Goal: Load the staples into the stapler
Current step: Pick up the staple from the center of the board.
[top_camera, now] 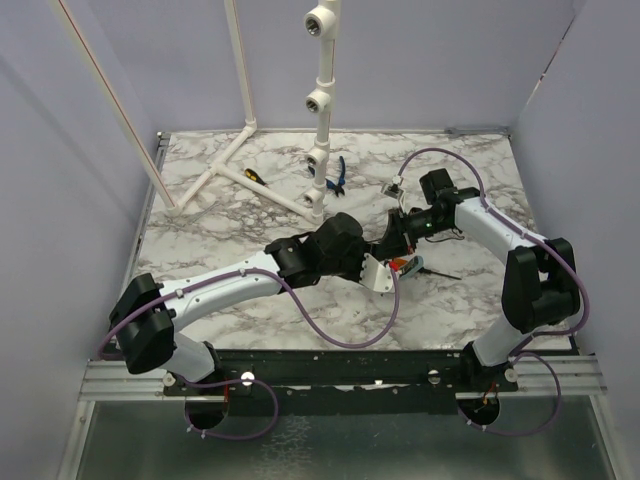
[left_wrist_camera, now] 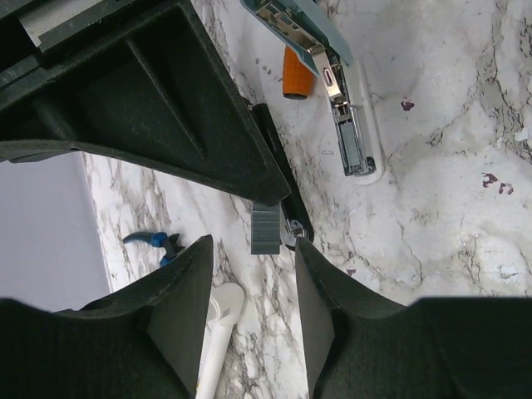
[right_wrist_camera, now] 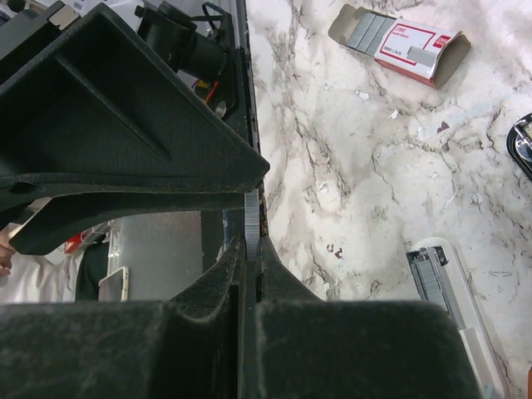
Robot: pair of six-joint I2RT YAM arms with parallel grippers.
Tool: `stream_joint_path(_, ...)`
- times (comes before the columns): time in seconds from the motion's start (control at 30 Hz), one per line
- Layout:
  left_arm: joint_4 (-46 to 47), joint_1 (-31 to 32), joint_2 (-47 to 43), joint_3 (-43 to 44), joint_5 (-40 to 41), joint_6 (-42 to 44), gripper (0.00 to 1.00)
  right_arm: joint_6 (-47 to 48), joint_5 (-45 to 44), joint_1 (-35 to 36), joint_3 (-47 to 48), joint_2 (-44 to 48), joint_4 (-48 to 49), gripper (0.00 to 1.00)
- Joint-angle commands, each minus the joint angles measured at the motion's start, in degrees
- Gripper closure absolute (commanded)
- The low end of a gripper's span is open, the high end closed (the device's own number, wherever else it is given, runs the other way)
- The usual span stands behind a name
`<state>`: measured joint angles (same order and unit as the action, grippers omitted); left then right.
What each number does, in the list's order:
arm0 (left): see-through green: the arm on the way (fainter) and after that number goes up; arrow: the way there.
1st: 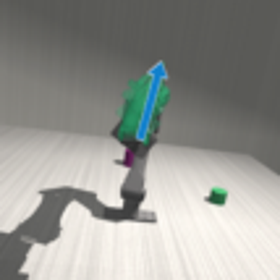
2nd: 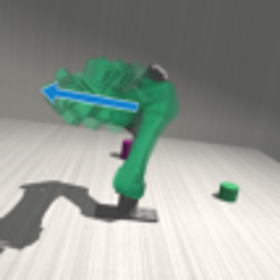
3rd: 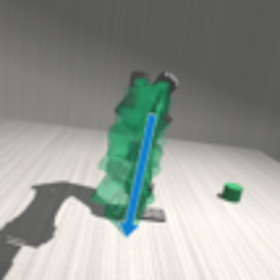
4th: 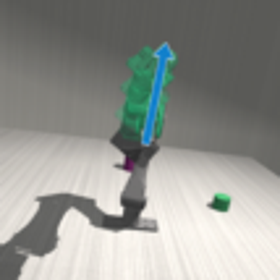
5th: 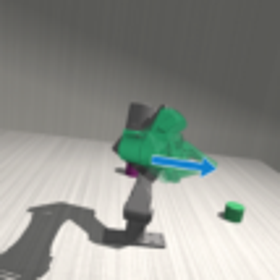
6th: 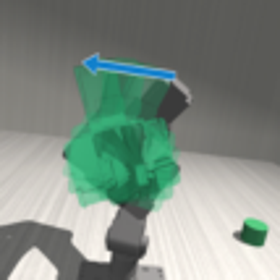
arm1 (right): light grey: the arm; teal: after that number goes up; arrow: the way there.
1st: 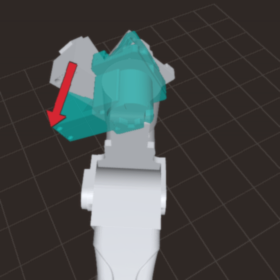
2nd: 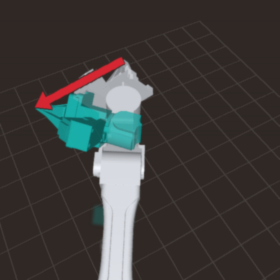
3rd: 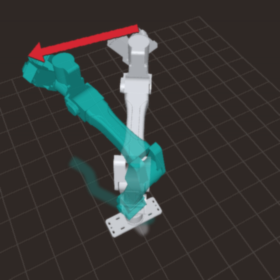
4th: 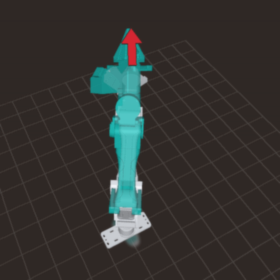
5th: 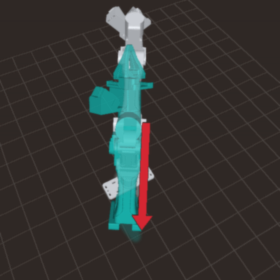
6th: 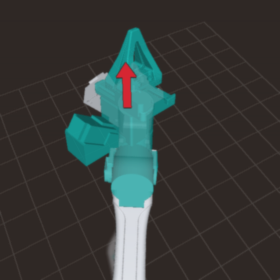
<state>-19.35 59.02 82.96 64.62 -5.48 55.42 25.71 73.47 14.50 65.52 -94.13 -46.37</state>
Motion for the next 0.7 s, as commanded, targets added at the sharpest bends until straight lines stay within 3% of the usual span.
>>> stream_joint_path(0.0, 0.2, 0.6, 1.0, 0.8, 0.9, 0.7, 0.58, 0.0, 2.2, -0.1, 1.5, -0.9, -1.4, 0.95)
stream_joint_path(0.67, 0.2, 1.4, 1.4, 0.5, 2.9, 1.8, 0.75, 0.4, 2.4, -0.1, 1.7, -1.3, -2.0, 0.96)
